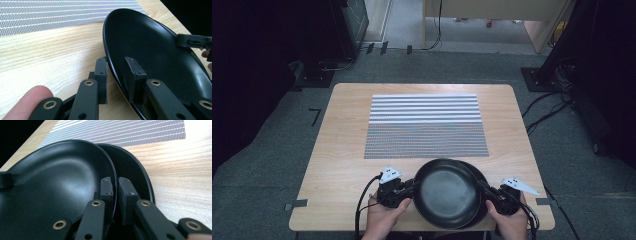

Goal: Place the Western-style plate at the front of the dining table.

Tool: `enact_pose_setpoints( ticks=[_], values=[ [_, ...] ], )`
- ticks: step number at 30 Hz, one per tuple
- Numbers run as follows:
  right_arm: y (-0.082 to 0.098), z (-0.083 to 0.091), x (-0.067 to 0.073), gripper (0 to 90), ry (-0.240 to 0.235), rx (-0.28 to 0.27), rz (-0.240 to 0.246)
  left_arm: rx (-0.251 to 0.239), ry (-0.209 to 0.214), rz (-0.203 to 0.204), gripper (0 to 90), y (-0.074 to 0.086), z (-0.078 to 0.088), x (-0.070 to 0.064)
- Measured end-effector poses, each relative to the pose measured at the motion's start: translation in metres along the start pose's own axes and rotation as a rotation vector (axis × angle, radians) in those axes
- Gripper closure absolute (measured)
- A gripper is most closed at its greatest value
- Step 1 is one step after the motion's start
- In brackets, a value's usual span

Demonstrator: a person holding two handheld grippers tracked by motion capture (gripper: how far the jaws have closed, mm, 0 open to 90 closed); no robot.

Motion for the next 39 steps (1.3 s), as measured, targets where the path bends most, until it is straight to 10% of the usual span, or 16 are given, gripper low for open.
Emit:
enact_pose_setpoints(
  ticks=[39],
  values=[
    [0.0068,-0.0092,-0.0051,75.8,-0.096,0.050,-0.179,0.008,0.046,-0.005,71.1,0.0033,-0.0020,0.0023]
  ],
)
Point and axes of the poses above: each handheld gripper's, and its own axes: z roughly backward along the jaws, y roughly out of its underside, x roughly to its left, the point moved 3 cm from there along -z, roughly forward along the jaws
